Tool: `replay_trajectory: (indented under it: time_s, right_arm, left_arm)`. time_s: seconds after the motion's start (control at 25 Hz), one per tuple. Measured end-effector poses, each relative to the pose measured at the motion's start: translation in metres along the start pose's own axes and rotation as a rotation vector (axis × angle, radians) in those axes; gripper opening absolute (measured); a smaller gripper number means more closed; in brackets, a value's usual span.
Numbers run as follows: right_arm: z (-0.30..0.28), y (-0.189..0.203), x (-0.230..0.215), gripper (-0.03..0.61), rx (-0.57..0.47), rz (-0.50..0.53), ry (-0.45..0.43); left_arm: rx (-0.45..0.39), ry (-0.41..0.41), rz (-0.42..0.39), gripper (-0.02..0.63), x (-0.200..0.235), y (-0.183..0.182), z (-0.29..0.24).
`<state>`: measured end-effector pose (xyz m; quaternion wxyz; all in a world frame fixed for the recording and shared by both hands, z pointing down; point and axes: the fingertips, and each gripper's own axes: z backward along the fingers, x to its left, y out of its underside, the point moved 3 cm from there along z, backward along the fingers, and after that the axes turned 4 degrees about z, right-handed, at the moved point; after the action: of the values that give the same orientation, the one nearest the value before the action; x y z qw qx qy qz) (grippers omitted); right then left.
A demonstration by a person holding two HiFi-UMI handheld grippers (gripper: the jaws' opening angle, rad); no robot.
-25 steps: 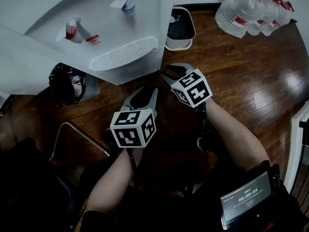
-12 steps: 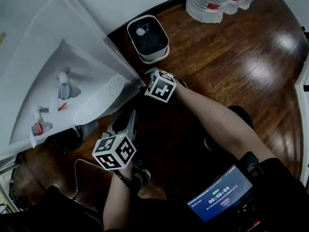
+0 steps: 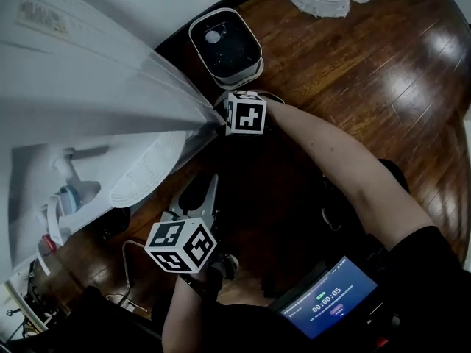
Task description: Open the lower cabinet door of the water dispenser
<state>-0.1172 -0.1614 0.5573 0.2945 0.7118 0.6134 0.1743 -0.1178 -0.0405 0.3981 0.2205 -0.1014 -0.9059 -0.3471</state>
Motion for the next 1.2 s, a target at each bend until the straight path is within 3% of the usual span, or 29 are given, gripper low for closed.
replay_trajectory:
  time_s: [0.2,0.4,0.76,0.92,1.04,1.2]
  right_arm:
    - [-0.009,-0.008,0.002,0.253,-0.041,0.031,0.021]
    - [-0.009,-0.006,0.005,0.213,-0.056,-0.018,0.021]
    - [-0.007,0.001,0.018,0.206,-0.048,-0.037,0.005]
    - [-0.007,0.007,0.026,0.206,-0.035,-0.09,0.004]
    - [-0.003,0.012,0.038,0.206,-0.017,-0.106,-0.02]
    - [0.008,0.014,0.061,0.193,0.03,0.001,0.027]
  left_arm:
    - [0.008,-0.01,-0.005,0.135,-0.003,0.002,-0.006]
    - [-0.018,-0.019,0.024,0.135,0.001,-0.004,-0.001]
    - [-0.011,-0.02,0.026,0.135,-0.001,0.002,0.0]
    - [-0.033,-0.021,0.116,0.133,-0.001,0.002,0.005]
    - [-0.069,-0.069,0.159,0.133,0.001,0.001,0.014]
    - [-0.117,-0.115,0.144,0.133,0.0,0.002,0.031]
